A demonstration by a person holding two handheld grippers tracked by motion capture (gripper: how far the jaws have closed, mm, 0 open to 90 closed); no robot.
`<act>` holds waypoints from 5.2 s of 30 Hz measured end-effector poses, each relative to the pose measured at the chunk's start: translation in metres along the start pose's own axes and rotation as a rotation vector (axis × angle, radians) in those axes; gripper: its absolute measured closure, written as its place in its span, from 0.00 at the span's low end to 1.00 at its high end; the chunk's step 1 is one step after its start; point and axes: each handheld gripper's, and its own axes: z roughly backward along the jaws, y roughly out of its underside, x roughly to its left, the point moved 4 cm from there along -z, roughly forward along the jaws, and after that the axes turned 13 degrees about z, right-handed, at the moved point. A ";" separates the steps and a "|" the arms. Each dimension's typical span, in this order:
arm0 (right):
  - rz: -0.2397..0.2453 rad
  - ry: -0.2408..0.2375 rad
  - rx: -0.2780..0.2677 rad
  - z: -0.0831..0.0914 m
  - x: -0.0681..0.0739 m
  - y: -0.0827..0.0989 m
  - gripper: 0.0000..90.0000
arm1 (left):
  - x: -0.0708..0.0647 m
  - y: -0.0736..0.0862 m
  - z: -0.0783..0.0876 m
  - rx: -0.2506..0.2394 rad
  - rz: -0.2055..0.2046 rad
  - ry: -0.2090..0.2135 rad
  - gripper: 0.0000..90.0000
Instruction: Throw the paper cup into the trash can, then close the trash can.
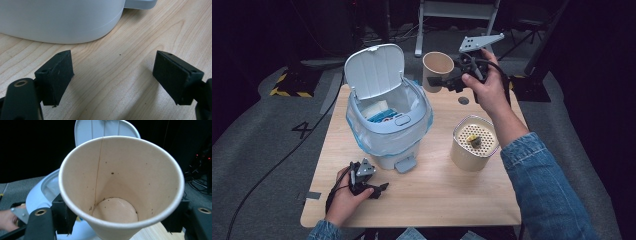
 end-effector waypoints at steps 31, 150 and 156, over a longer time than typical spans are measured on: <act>0.003 -0.059 0.106 -0.102 0.037 -0.003 0.31 | 0.000 0.000 0.000 0.002 0.000 0.001 0.19; -0.338 0.341 0.424 0.159 0.105 0.348 0.23 | 0.025 -0.003 0.048 -0.106 0.143 -0.063 0.26; -0.347 0.352 0.442 0.154 0.112 0.367 0.20 | 0.026 -0.010 0.062 -0.140 0.138 -0.063 0.26</act>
